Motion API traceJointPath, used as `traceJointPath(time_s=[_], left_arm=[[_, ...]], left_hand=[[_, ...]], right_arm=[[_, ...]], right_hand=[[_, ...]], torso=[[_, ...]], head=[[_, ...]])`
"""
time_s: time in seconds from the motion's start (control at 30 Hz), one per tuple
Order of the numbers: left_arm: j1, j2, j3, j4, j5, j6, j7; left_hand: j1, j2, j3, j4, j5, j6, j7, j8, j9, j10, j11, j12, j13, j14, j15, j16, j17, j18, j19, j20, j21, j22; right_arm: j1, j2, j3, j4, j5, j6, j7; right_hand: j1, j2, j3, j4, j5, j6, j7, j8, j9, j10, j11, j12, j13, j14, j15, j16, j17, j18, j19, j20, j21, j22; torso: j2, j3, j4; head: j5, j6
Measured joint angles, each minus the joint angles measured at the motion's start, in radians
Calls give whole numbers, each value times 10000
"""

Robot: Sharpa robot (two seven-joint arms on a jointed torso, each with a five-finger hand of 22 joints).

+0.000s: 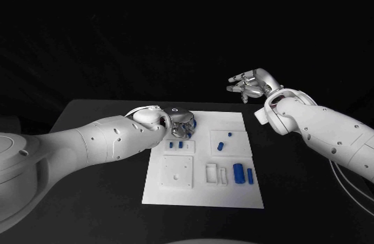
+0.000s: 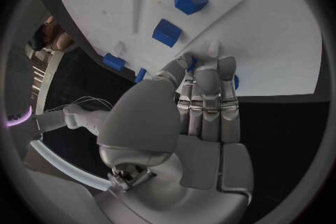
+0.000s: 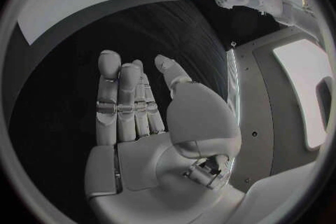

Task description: Assemble the parts on the task board

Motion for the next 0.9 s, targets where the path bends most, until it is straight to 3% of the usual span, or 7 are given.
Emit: traceJointPath(time_s=[0.1,0.2,0.33,0.47,0.63,0.9], left_arm=[[-6,-219,51,251,103,-136,0],[-6,-443,206,544,227,-271,-7],[5,-790,492,977,405,-434,-28],[13,-1112,651,1317,558,-496,-59],[9,-1511,720,1670,710,-488,-113],[6,-1904,729,1885,845,-409,-205]], left_hand=[[0,0,0,0,30,0,0,-22,0,0,0,0,0,0,0,0,0,-1,0,0,0,-1],[-31,31,0,0,31,0,0,-33,0,0,0,0,0,0,0,0,1,0,0,0,51,-1],[-42,41,-1,0,30,-1,0,-34,-2,-1,0,0,0,0,0,0,0,0,0,0,53,-1],[-42,41,24,-24,30,-1,-1,-35,-6,-1,1,0,-1,0,0,0,-9,-1,0,0,53,-2],[-42,40,24,-25,30,-2,-1,-35,-13,-1,1,0,-2,0,0,0,-26,-2,0,0,53,-2],[-41,39,24,-25,24,-3,-1,-50,-6,-2,1,0,-3,0,0,0,-39,-10,-36,-37,53,-3]], right_arm=[[0,-7,0,-8,1,7,-1],[0,-22,0,-17,2,15,-2],[0,-36,0,-25,2,25,-5],[0,-45,0,-32,3,33,-7],[1,-65,0,-43,3,45,-9],[1,-102,-1,-61,4,94,-16]], right_hand=[[0,0,0,0,0,0,0,0,0,0,0,0,0,0,0,0,0,0,0,0,0,0],[0,0,0,0,0,1,-1,0,0,0,0,0,0,0,0,0,0,0,0,0,0,-1],[-42,-42,58,-2,0,3,-3,0,0,-1,1,0,-4,0,0,0,-19,0,0,0,0,16],[-53,-53,70,-13,0,5,-5,0,0,-15,15,0,-10,0,0,-1,-20,0,0,1,-63,22],[-53,-53,70,-13,0,8,-9,0,0,-15,14,0,-9,0,0,-1,-20,1,0,1,-63,21],[-53,-53,70,-13,0,11,-11,0,0,-15,15,1,-9,1,0,50,-20,1,1,1,-63,31]], torso=[[-2,-7,2],[-10,-6,13],[-14,0,24],[-14,-1,26],[-9,0,25],[-3,-7,23]], head=[[-2,18],[-9,24],[4,37],[33,49],[52,43],[57,11]])
